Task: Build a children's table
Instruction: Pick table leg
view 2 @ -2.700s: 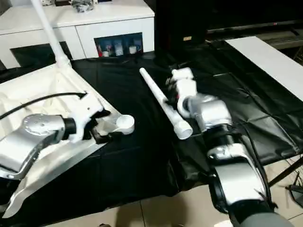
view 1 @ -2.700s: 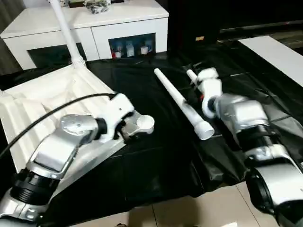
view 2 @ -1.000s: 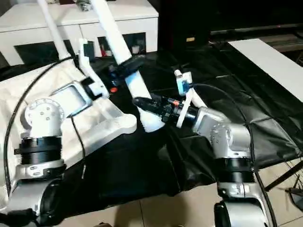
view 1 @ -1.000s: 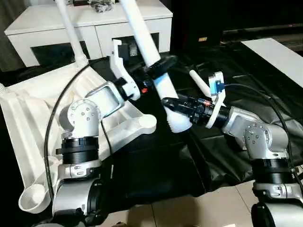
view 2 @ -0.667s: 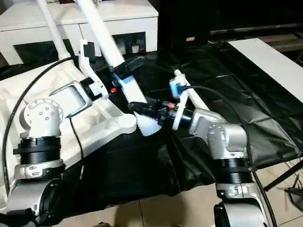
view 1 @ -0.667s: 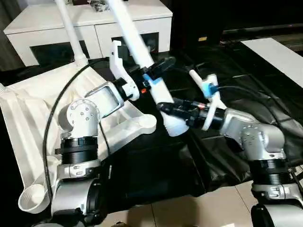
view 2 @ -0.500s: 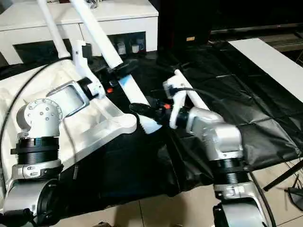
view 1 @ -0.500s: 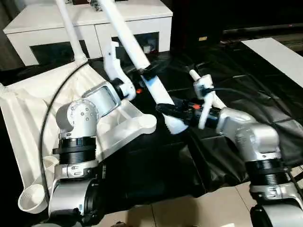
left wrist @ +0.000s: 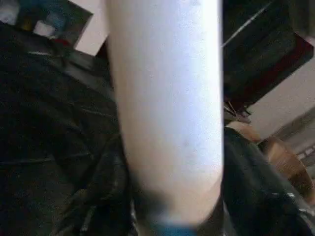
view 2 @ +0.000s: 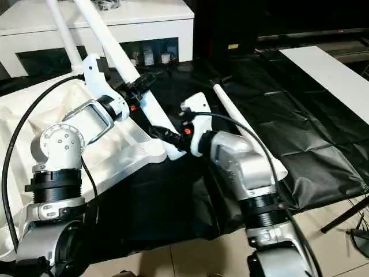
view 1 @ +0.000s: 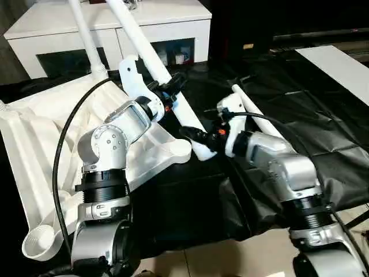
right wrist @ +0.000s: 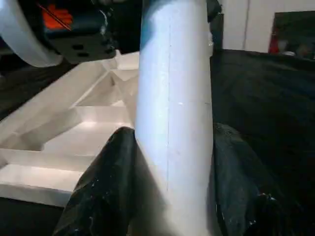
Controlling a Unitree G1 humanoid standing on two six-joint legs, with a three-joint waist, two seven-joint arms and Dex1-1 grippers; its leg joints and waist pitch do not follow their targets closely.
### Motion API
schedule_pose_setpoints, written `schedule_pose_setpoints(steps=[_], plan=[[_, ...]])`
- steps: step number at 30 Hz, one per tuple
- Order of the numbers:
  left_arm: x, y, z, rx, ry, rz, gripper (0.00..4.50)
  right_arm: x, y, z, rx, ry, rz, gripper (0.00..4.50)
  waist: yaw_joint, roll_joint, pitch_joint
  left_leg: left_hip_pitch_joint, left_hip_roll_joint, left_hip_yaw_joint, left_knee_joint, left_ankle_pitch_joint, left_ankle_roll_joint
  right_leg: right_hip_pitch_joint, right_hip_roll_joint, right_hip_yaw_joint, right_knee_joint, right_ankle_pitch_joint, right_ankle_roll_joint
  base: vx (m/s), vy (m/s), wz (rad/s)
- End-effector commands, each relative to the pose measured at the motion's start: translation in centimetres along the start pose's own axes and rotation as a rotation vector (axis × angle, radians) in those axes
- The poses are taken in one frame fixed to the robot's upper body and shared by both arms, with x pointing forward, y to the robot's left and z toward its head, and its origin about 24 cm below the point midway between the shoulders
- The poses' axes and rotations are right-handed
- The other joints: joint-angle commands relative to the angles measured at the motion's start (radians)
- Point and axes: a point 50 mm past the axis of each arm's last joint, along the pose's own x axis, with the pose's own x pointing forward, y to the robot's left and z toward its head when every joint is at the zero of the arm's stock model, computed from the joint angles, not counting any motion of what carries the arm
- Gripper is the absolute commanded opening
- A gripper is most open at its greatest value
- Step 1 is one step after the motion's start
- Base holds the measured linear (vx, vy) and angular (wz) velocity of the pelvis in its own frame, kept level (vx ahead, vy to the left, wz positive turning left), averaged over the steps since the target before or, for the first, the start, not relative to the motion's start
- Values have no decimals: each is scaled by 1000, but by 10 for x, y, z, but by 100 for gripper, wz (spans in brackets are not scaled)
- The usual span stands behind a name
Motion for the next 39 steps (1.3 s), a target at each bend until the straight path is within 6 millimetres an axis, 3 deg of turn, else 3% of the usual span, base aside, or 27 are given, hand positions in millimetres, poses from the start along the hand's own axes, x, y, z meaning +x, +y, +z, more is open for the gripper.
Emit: schedule_pose_setpoints(steps=[1,7,8,11,14,18,21,22,25,29,30,32,35,39], plan=[[-1,0,2,0,-2,2,217,3,-2,7,-34,-4,-28,186,1,-8,-77,14,24,-6,-70,-151,48,59,-31,20,-63,-164,-227,0,0,0],[-3,2,9,28,-26,0,190,5,-3,10,-32,-25,-31,186,0,-9,-77,14,25,-6,-70,-153,51,60,-32,20,-61,-157,-229,0,0,0],[-4,2,10,43,-26,-15,189,4,-3,11,-13,-32,-15,242,0,-10,-78,14,24,-6,-69,-154,53,60,-33,21,-61,-160,-230,0,0,0],[-5,0,12,82,-20,-51,188,3,-3,13,23,-47,17,256,2,-8,-78,15,25,-7,-69,-145,59,60,-31,21,-58,-154,-229,0,0,0],[-10,-7,12,166,20,-158,186,-1,-2,17,66,-52,77,298,2,-12,-79,16,26,-6,-68,-128,63,61,-32,21,-55,-135,-240,0,0,0],[-22,-21,7,296,126,-408,185,-17,-6,23,129,-4,218,304,5,-14,-78,20,27,-3,-67,-116,75,59,-31,22,-54,-132,-254,0,0,0],[-25,-23,6,316,144,-463,185,-20,-7,24,142,9,246,304,7,-12,-78,19,29,-3,-68,-119,67,61,-33,23,-49,-130,-257,0,0,0],[-29,-28,6,324,161,-566,185,-27,-9,24,161,39,302,304,3,-18,-76,18,25,-2,-67,-118,62,63,-32,22,-50,-131,-259,0,0,0],[-37,-35,6,311,168,-702,185,-33,-9,25,173,64,357,304,3,-19,-75,18,27,0,-66,-131,56,62,-35,25,-51,-162,-259,0,0,0],[-39,-38,8,281,158,-751,185,-35,-9,24,172,79,385,304,1,-22,-73,19,26,0,-67,-154,39,61,-35,26,-55,-215,-244,0,0,0],[-43,-41,10,231,158,-835,185,-37,-6,23,181,94,430,277,1,-24,-73,20,25,1,-66,-162,36,61,-35,27,-57,-236,-240,0,0,0],[-45,-42,11,218,157,-861,185,-37,-5,23,186,97,445,270,2,-23,-72,19,26,0,-67,-157,36,59,-33,27,-56,-236,-236,0,0,0],[-46,-41,11,214,161,-873,185,-38,-3,23,192,102,465,229,2,-23,-73,20,26,0,-68,-164,34,58,-33,27,-58,-249,-231,0,0,0],[-46,-39,9,219,176,-880,185,-39,2,22,201,116,509,208,3,-22,-74,18,26,-2,-67,-148,31,60,-32,27,-54,-226,-232,0,0,0]])
